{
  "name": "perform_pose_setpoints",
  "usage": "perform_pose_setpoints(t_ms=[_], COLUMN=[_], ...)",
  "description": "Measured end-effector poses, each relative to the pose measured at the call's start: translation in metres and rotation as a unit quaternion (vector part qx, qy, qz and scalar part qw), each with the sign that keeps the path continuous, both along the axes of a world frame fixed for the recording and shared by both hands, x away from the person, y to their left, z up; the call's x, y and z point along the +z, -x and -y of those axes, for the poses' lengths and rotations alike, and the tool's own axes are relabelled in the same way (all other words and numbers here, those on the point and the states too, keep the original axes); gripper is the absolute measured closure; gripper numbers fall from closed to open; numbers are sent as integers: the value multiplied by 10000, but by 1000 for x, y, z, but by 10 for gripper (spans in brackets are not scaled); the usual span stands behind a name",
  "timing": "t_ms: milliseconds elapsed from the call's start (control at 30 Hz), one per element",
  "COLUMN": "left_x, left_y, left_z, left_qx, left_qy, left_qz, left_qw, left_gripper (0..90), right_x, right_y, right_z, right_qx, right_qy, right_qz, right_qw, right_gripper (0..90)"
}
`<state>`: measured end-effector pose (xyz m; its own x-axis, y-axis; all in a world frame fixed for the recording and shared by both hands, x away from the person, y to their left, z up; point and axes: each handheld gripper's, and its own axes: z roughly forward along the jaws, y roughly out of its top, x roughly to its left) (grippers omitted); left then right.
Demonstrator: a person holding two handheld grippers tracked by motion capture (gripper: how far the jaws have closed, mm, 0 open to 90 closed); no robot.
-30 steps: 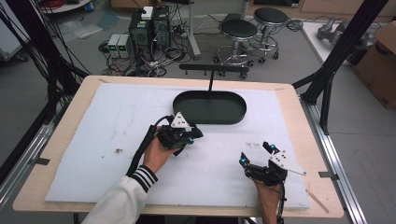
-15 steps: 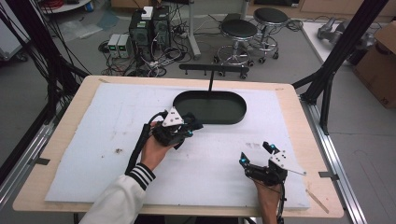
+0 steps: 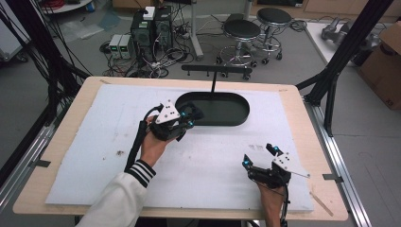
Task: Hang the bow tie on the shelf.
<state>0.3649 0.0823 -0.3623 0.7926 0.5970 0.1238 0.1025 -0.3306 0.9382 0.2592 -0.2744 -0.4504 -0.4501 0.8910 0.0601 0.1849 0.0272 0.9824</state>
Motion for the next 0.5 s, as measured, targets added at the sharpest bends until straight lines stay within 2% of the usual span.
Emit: perform_pose_setpoints(t_ms=[67,267,400,500], left_x=[5,13,18,27], left_y=[-2,-6,-10,-12], left_z=[-1,-7,-7,-4], left_qx=[28,172,206,181], left_qy=[88,151,216,174], left_qz=[87,308,279,403], left_qw=[9999,9993,9992,9989], left_gripper=[778,778,778,778], right_x=[0,0,0,0], right_y=[0,0,0,0], right_z=[0,0,0,0], right_qx=[0,3,-2,-7], right_qy=[0,16,19,22], right_qz=[-1,-3,-2,10], right_qw=[10000,10000,10000,10000], right_gripper=[34,34,34,34])
